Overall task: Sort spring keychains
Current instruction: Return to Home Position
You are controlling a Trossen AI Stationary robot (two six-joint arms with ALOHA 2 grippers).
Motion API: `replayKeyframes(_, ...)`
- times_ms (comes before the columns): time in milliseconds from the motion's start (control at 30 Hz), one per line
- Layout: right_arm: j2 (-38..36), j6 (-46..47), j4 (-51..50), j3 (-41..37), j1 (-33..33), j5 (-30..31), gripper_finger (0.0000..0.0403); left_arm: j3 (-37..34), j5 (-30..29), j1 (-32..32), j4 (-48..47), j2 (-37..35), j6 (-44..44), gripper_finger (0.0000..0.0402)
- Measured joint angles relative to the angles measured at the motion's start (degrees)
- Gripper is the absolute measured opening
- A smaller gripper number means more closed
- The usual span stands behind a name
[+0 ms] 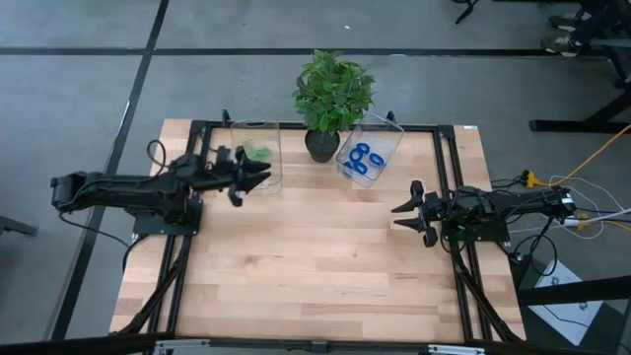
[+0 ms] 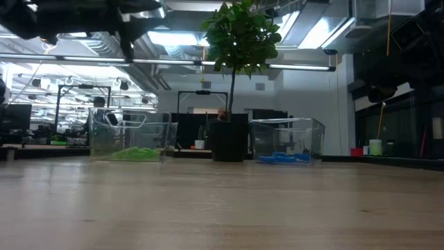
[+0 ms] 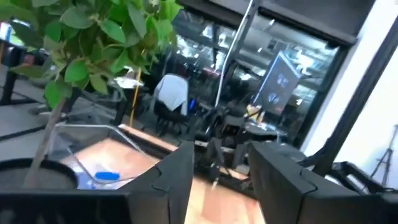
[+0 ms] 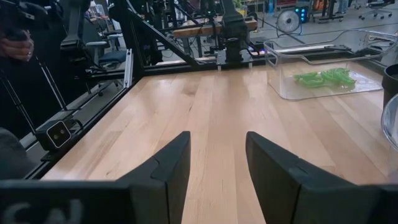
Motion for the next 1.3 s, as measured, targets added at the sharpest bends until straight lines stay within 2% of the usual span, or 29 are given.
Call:
replayKeyframes(233,0.02,0.00,0.00,0.00,0.00,0.00,0.0154,-6.93,-3.04,-1.60,0.09,-7.52,-0.73,0.0152)
replayKeyframes(433,0.00,0.00,0.00,0.01,0.00,0.00,0.0154,-12.13,-2.92,-1.60,0.37,-15.10,-2.43,0.0149)
replayKeyframes(700,0.00,0.00,0.00,0.02,0.00,0.00,0.0154,-16.95,3.52,-1.60,-1.53,-24.18,-4.56,0.0152)
replayKeyframes(900,0.02,0.00,0.00,0.00,0.00,0.01,0.0154,-17.05,9.89,-1.60,-9.96,-32.94,-3.34,0.0149)
replayKeyframes(967,0.01,0.00,0.00,0.00,0.00,0.00,0.0154,-17.05,8.75,-1.60,-14.89,-36.46,-2.85,0.0149)
replayKeyframes(1100,0.01,0.00,0.00,0.00,0.00,0.00,0.0154,-17.05,2.34,-2.35,-26.09,-42.25,-1.93,0.0152)
replayKeyframes(1300,0.00,0.00,0.02,0.00,0.00,-0.01,0.0154,-17.05,-3.30,-5.39,-32.16,-42.22,0.82,0.0149)
